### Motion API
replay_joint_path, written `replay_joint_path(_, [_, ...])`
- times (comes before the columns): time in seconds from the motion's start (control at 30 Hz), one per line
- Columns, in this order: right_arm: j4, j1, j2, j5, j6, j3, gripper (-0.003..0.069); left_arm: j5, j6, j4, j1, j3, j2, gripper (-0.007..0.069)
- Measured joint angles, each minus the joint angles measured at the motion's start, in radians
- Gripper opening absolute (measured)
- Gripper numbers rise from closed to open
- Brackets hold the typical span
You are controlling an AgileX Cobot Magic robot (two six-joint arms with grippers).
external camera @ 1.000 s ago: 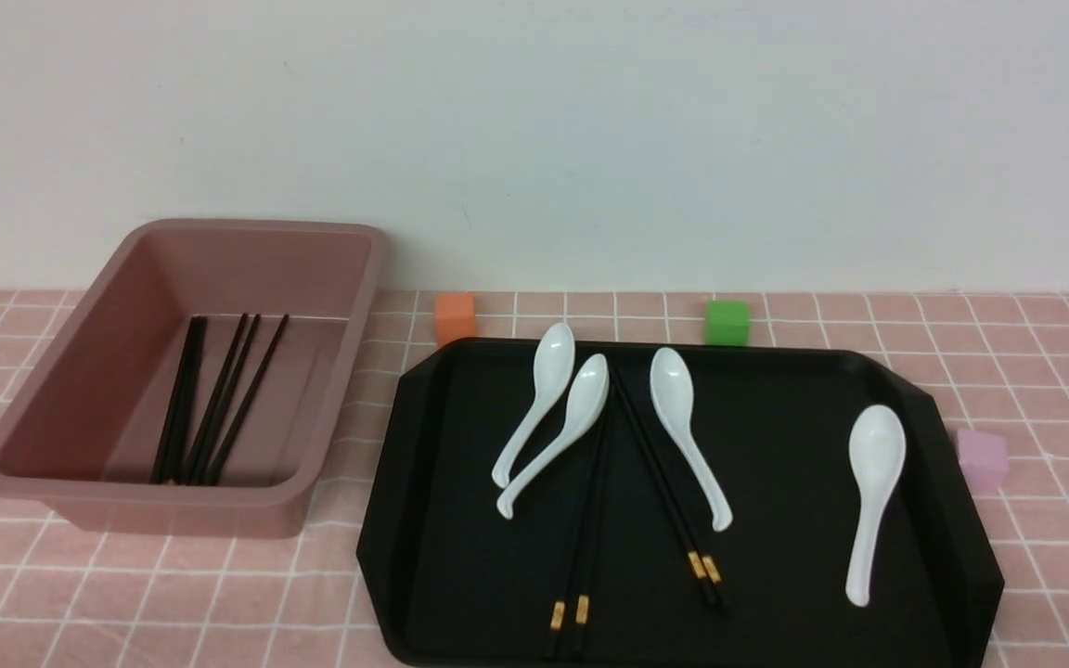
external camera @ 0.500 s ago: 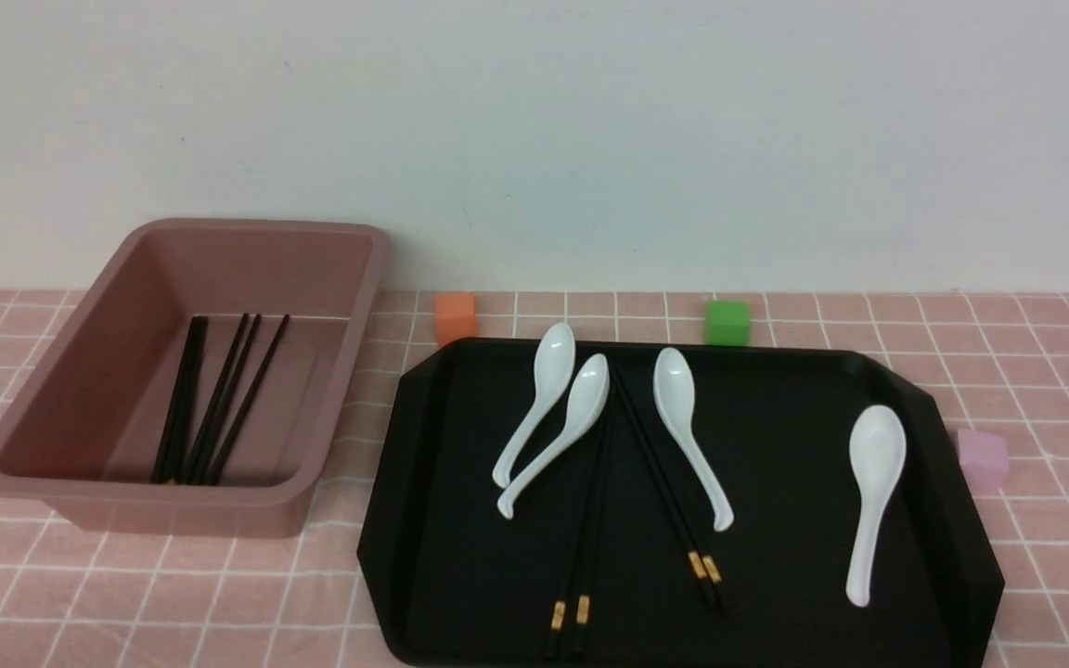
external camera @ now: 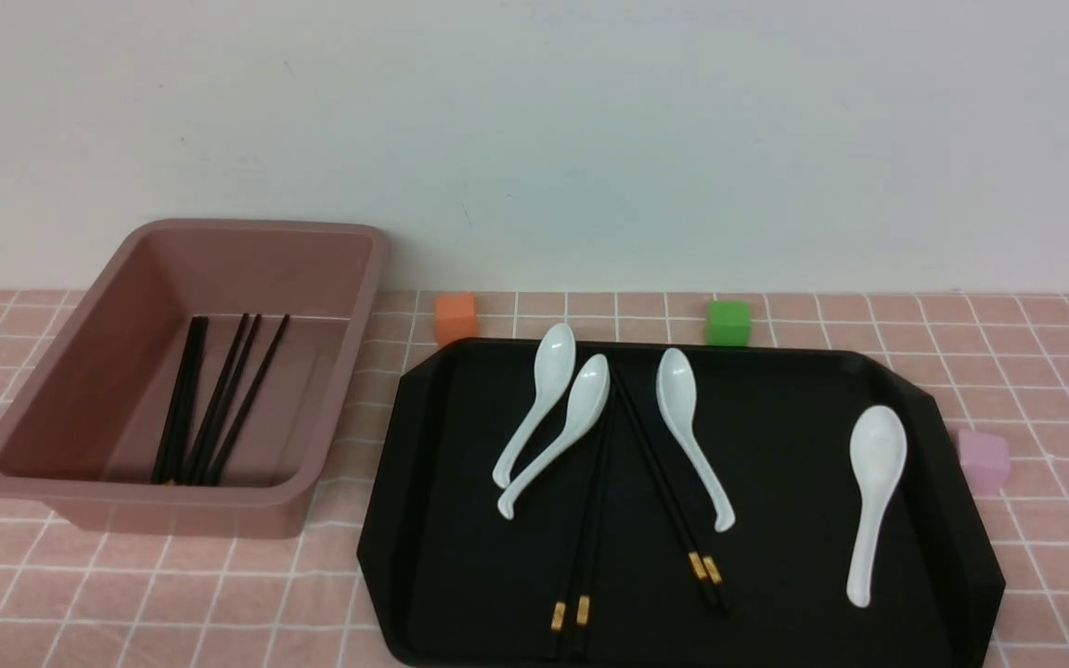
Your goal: On pink tablecloth take chopsticks from black tray and put them in box.
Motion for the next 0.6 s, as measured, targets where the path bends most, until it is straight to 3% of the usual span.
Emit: replay_joint_path(0.6, [-0.002, 0.0, 0.0, 0.0, 0.001, 0.0, 0.0022, 0.0, 0.0, 0.0, 0.0, 0.0, 0.0, 0.0239])
